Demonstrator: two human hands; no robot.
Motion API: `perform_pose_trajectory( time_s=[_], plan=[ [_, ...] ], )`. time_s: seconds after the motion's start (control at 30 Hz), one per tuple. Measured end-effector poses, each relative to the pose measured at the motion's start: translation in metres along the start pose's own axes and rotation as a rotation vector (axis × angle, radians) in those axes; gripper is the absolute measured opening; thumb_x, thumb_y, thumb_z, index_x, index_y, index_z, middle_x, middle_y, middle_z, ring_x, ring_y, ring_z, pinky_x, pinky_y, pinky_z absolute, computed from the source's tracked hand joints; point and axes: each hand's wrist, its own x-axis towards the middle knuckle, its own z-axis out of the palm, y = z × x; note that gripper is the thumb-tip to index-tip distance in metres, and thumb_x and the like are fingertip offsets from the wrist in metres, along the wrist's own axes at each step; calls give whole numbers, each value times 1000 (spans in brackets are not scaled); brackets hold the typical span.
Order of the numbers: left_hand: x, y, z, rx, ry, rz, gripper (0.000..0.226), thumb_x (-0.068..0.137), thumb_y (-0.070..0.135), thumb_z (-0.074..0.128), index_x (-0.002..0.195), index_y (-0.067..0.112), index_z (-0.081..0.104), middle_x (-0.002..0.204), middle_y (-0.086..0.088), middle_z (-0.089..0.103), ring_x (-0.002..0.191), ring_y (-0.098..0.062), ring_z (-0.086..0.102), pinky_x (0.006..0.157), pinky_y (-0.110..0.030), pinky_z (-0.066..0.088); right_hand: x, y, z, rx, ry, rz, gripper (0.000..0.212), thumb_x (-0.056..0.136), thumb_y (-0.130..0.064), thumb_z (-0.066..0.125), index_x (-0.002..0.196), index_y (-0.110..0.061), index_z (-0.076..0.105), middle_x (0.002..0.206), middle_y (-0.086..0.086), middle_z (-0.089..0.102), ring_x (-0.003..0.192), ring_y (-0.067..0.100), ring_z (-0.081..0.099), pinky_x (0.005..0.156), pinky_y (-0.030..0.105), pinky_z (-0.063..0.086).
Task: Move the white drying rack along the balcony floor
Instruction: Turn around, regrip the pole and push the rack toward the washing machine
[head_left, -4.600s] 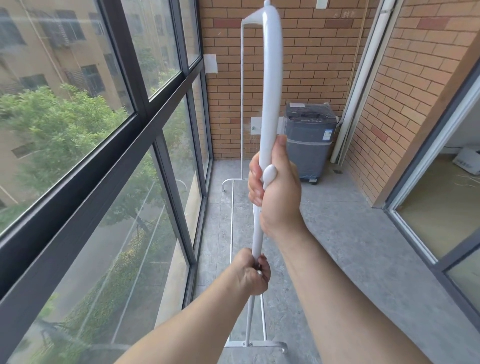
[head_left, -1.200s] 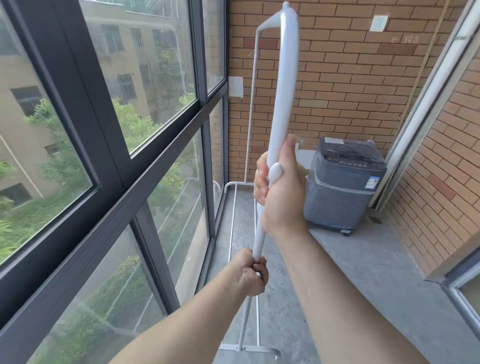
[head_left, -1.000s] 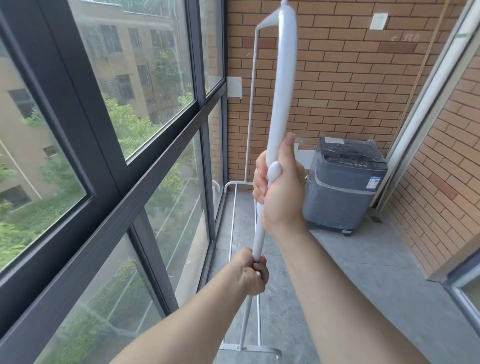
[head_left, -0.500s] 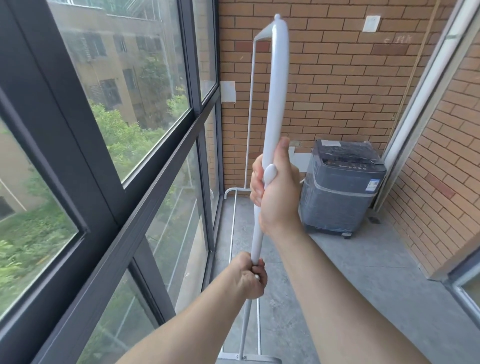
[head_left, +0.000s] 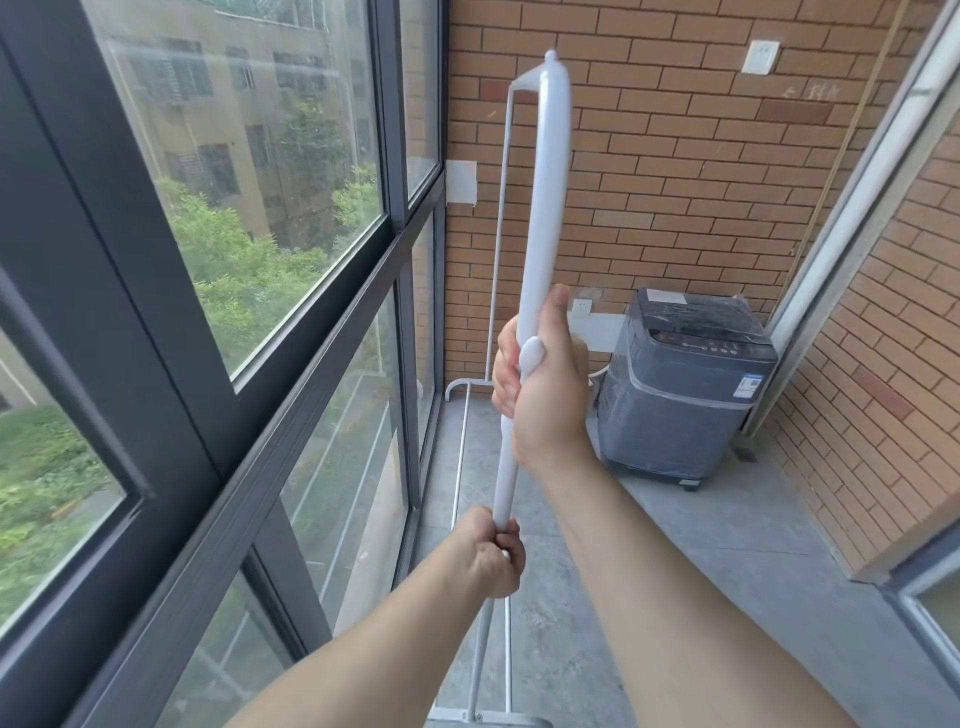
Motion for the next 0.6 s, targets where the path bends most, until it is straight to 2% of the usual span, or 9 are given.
perform_pose_trajectory(
  time_s=[0.1, 0.2, 0.27, 0.33, 0.5, 0.6],
  plan=[
    [6, 7, 6, -4, -7, -2, 25, 84, 5, 43, 63, 4, 57, 56, -1, 52, 33, -9, 35, 28, -9, 29, 8, 5, 2, 0, 0, 12, 64, 95, -64, 33, 63, -9, 30, 49, -2, 23, 43, 12, 17, 44, 29, 12],
    [7, 15, 11, -25, -7, -5, 25, 86, 5, 43, 64, 3, 57, 57, -1, 53, 37, -8, 37, 29, -8, 30, 17, 10, 5, 9, -13, 13, 60, 95, -63, 33, 65, -12, 34, 46, -6, 27, 41, 11, 19, 43, 25, 14],
    [7, 22, 13, -38, -8, -9, 26, 87, 4, 43, 65, 3, 57, 59, -1, 53, 42, -8, 37, 30, -8, 30, 24, 12, 8, 20, -25, 9, 71, 95, -63, 33, 64, 0, 36, 45, -9, 29, 42, 10, 20, 42, 24, 15],
    [8, 28, 13, -38, -9, -15, 26, 86, 4, 43, 65, 2, 57, 59, -1, 53, 39, -8, 36, 31, -8, 30, 30, 17, 10, 25, -28, 14, 79, 95, -63, 34, 67, 10, 33, 47, -7, 27, 43, 11, 19, 43, 24, 15],
    [17, 36, 6, -40, 11, -25, 26, 84, 4, 44, 60, 3, 57, 55, -2, 53, 46, -8, 38, 28, -9, 28, 29, 30, 14, 14, -32, 19, 81, 96, -65, 34, 65, 10, 29, 51, -3, 24, 46, 13, 18, 45, 27, 13],
    [24, 41, 5, -53, 2, -33, 25, 81, 2, 44, 61, 4, 59, 59, -1, 55, 50, -6, 43, 27, -11, 27, 30, 31, 17, 7, -38, 12, 86, 91, -73, 36, 65, 10, 29, 51, -3, 24, 46, 13, 19, 46, 28, 15]
  ],
)
